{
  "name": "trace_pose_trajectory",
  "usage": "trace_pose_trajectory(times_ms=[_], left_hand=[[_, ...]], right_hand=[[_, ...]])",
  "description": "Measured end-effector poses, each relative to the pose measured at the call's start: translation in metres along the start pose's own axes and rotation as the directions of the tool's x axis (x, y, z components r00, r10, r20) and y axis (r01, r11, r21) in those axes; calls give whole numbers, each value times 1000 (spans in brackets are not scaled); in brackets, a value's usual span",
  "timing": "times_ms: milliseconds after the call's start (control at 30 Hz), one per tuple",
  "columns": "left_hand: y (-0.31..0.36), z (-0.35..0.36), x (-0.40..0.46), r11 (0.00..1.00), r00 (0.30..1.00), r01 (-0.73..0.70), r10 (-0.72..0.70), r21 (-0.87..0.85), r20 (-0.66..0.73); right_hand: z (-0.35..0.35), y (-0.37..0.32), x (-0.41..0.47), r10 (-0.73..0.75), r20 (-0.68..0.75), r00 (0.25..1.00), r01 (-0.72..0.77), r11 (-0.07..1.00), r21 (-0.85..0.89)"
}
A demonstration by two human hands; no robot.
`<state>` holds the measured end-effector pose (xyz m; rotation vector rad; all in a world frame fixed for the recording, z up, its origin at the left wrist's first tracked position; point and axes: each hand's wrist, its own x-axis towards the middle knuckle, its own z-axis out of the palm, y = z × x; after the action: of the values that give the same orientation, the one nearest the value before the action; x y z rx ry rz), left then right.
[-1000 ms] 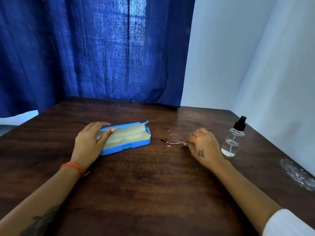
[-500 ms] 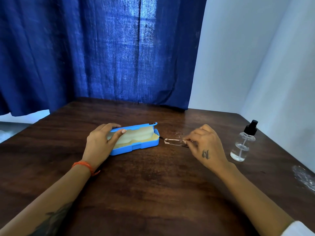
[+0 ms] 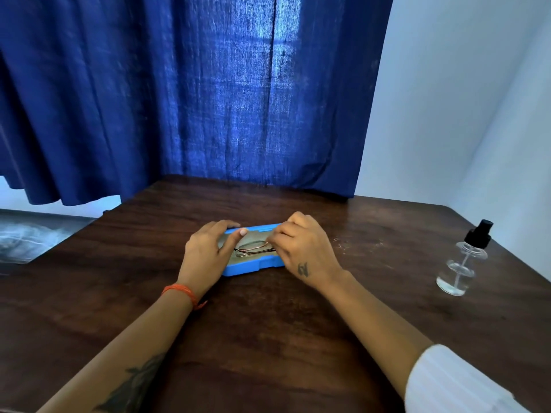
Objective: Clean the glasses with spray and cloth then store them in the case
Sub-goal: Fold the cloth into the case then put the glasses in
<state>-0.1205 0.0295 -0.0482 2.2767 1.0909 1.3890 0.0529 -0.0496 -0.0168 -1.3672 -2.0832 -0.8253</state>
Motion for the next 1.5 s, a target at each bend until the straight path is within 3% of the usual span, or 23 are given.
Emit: trace_pose_trajectory(times_ms=[267, 467, 567, 633, 700, 767, 867, 1000, 1100, 1300, 1500], left_hand=[[-1, 1, 0, 1000, 1000, -16, 16, 13, 0], [-1, 0, -1, 999, 999, -35, 35, 11, 5], [-1, 0, -2, 999, 999, -36, 36, 9, 3], [-1, -1, -2, 1000, 1000, -30, 30, -8, 3], [-1, -2, -2, 998, 1000, 6, -4, -66, 27], [0, -3, -4, 991, 997, 49, -42, -126, 64], [0, -5, -5, 954, 986, 149, -122, -260, 116], [-2, -6, -4, 854, 952, 297, -230, -428, 201], [-6, -6, -3, 854, 938, 313, -209, -416, 277], [-6, -9, -5, 886, 908, 285, -127, -366, 398], [-4, -11, -6, 919, 904, 237, -90, -315, 419]], right_hand=[[13, -8, 1, 38, 69, 997, -40, 999, 30], [17, -8, 3, 109, 271, 957, -130, 989, 64], [10, -8, -1, 120, 222, 968, -157, 976, 154], [1, -5, -5, 219, 112, 969, -241, 938, 249], [-6, 3, -7, 377, -36, 926, -343, 875, 341], [-10, 11, -9, 503, -89, 860, -428, 805, 412], [-6, 17, -12, 575, 93, 813, -540, 685, 489], [8, 15, -22, 535, 350, 769, -633, 563, 531], [14, 14, -28, 525, 364, 769, -638, 598, 486], [18, 13, -32, 562, 259, 785, -618, 685, 386], [22, 14, -35, 548, 183, 816, -575, 743, 341]])
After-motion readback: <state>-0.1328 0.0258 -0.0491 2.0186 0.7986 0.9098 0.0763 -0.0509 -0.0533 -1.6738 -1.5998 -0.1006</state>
